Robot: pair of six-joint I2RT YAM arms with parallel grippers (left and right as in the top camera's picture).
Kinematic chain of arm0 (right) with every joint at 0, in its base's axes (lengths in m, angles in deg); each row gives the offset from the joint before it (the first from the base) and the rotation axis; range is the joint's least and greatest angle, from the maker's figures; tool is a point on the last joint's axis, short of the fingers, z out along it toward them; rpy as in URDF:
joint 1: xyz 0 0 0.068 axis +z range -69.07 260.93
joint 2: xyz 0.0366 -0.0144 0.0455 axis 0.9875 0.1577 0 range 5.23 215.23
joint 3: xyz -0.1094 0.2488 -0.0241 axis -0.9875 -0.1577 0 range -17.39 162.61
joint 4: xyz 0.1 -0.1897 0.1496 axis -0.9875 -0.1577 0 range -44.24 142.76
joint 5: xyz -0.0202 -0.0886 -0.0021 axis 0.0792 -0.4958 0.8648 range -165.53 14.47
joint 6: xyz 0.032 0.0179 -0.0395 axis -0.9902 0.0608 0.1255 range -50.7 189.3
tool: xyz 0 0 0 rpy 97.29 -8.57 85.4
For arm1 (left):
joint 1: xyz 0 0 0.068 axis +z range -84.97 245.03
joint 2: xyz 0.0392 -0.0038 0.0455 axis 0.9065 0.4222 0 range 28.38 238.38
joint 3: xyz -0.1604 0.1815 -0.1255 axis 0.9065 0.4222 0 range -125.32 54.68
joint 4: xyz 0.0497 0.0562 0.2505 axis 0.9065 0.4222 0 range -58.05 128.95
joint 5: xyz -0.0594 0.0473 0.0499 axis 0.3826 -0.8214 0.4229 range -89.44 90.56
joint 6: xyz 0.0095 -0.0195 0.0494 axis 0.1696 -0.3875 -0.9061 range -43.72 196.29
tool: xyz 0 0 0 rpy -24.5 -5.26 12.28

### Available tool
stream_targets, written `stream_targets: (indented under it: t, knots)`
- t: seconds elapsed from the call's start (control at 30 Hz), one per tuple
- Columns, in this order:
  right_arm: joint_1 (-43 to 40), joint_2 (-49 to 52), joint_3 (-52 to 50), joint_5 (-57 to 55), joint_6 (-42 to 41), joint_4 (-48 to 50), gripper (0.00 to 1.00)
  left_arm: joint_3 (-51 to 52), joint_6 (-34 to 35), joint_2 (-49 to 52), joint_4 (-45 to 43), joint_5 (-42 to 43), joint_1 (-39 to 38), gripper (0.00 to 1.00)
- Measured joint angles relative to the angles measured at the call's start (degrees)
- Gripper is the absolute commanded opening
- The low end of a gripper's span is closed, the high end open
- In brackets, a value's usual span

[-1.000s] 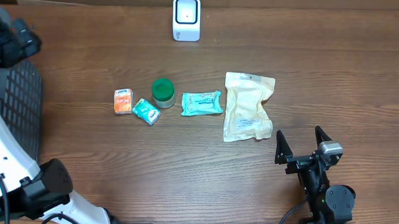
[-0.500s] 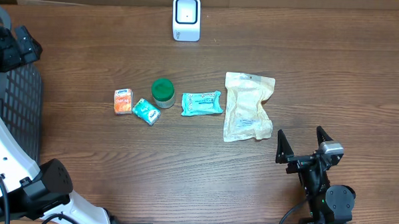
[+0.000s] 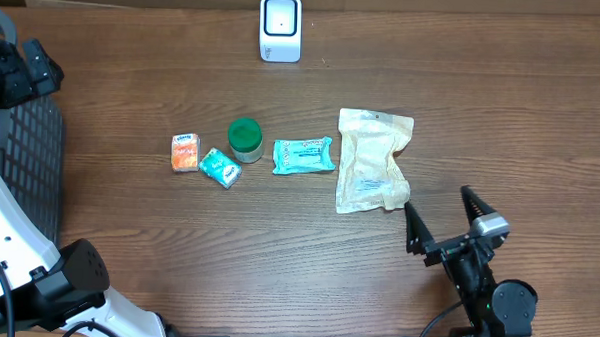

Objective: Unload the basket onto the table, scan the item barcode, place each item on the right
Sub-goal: 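Reach the right gripper to the small teal packet and grasp it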

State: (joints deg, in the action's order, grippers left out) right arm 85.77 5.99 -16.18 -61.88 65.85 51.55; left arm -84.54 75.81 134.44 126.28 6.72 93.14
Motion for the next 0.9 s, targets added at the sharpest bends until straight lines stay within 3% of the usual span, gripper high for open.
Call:
stream_targets:
  t: [0.27, 0.57, 0.8, 0.9]
  knots:
    - [-0.1, 12.9, 13.0, 9.6, -1.3, -6.6, 1.0, 0.0, 0.0, 0.0, 0.0, 0.0, 0.0, 1.0]
    - [0.9, 49.5, 46.9, 20.3, -2.2, -23.6, 1.0, 0.0, -0.1, 0.0, 0.0, -0.2, 0.0, 0.99]
    - [15.8, 81.2, 79.3, 18.7, -1.7, -43.6, 1.0, 0.0, -0.2, 0.0, 0.0, -0.4, 0.0, 1.0]
    - [22.2, 89.3, 88.3, 14.3, -1.2, -50.5, 1.0, 0.0, -0.2, 0.0, 0.0, -0.5, 0.0, 1.0]
